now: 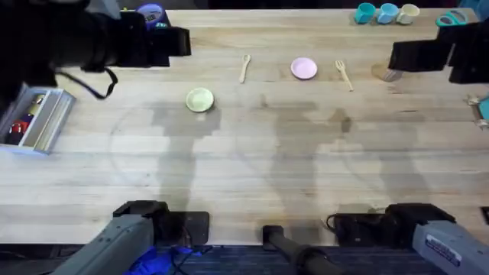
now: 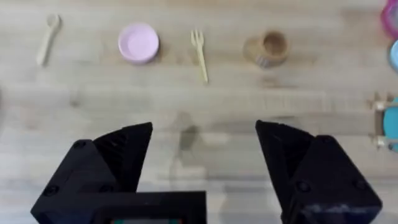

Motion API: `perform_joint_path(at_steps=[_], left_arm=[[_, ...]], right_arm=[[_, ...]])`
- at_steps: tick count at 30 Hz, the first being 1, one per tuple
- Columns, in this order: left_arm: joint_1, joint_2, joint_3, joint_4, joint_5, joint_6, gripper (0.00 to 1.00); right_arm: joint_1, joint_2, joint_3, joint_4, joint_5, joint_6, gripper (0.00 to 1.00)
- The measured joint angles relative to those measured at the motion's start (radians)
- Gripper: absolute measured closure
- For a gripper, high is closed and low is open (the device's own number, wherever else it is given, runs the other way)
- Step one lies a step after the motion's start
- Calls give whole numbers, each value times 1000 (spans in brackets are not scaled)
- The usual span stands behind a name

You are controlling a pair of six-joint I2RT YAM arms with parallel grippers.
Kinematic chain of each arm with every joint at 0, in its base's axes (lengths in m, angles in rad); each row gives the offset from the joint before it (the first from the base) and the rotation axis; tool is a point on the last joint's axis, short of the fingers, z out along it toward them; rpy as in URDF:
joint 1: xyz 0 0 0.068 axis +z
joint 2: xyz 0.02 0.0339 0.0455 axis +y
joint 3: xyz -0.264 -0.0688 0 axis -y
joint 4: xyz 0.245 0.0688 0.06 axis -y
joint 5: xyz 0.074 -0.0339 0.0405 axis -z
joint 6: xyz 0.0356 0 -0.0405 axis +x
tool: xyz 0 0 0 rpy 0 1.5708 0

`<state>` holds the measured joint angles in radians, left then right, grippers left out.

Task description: Pick up a utensil and set it on the pink plate, then put the other utensil in the container.

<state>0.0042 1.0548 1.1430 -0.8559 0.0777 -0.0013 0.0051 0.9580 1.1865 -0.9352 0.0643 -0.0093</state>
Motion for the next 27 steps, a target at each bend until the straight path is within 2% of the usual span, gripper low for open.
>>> perform_joint_path(at_steps=[4,8,14,27], left_arm=[[0,103,73,-83,25,0,8],[0,161,103,-125,52,0,8],[0,173,104,-132,83,0,8],[0,173,109,-128,88,0,8]], right_arm=[[0,96,55,-88,0,2,5],[0,148,60,-114,0,2,5],[0,163,62,-114,0,2,5],[0,163,63,-69,0,2,4]])
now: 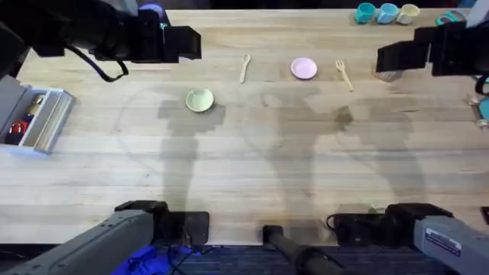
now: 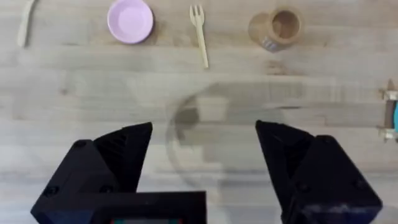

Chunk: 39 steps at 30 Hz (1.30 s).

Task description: Pick up a utensil and set it on the pink plate, then put the other utensil in the container.

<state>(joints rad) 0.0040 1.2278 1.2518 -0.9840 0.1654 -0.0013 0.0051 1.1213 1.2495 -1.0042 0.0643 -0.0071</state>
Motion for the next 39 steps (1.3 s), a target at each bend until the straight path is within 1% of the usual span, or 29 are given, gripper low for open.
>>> perform_joint_path(at_steps=[5,9,14,20,25,32,35,39], left_arm=[[0,0,0,0,0,0,8],[0,0,0,0,0,0,8],[0,0,0,0,0,0,6],[0,0,0,0,0,0,7],[0,0,0,0,0,0,7],[0,0,0,0,0,0,7],[0,0,0,0,0,0,7],[0,0,0,0,0,0,7]], right_arm=[[0,5,1,70,13,-1,4],[0,55,10,125,22,0,5],[0,186,37,137,26,0,4],[0,379,142,140,26,0,5],[0,498,227,147,26,0,5],[0,626,246,182,26,0,4],[0,653,246,196,26,0,3],[0,656,246,198,26,0,4]])
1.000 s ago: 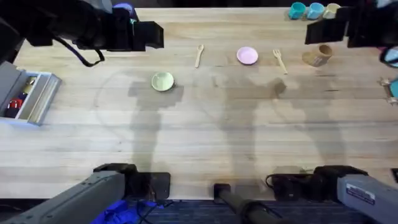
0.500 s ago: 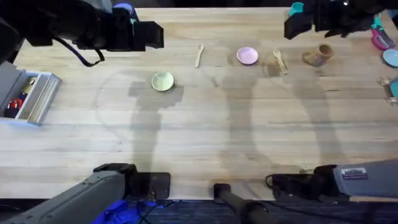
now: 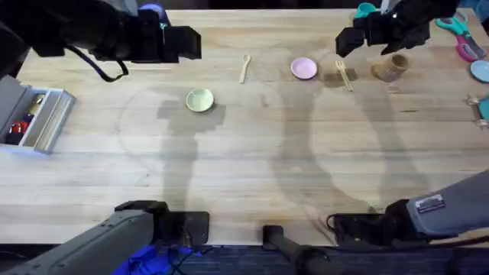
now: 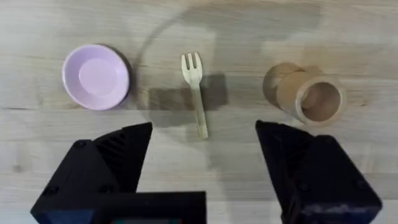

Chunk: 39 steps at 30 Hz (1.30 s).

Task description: Pick up a utensil and set it on the pink plate, then put the other utensil in the container.

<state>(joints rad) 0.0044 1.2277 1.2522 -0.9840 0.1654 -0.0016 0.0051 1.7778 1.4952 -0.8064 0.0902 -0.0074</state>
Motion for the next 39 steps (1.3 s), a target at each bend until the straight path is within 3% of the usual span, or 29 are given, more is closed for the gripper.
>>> perform_joint_path(at_steps=[17,28,39], left_arm=[[0,0,0,-27,0,0,8],[0,0,0,-27,0,0,7],[0,0,0,-27,0,0,7]], right_arm=[[0,12,1,122,0,0,3],[0,130,1,95,0,0,5],[0,146,1,65,0,0,5]])
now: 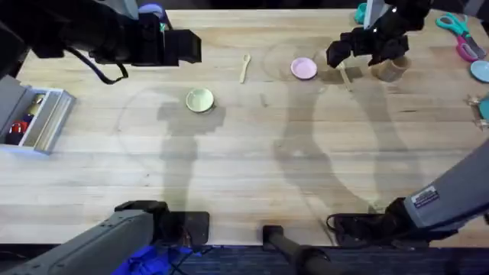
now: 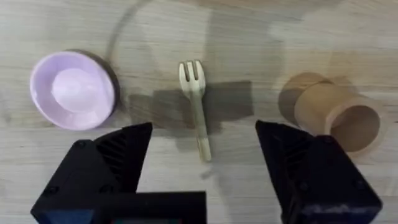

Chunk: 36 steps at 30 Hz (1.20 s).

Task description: Pick up a utensil and set it on the pink plate, then put the other utensil in the container.

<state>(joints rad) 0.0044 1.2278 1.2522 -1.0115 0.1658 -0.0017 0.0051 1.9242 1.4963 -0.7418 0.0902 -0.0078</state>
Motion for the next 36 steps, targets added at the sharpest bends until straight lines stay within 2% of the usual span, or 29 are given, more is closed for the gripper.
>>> perform_joint_path(at_steps=[12,19,27,36], left_arm=[[0,0,0,0,0,0,8],[0,0,0,0,0,0,7],[0,0,0,0,0,0,7],[0,0,0,0,0,0,7]], right_arm=[[0,87,0,-5,0,0,40],[1,92,2,-11,-1,1,78],[9,100,8,-15,-16,8,287],[13,105,13,-13,-27,15,645]])
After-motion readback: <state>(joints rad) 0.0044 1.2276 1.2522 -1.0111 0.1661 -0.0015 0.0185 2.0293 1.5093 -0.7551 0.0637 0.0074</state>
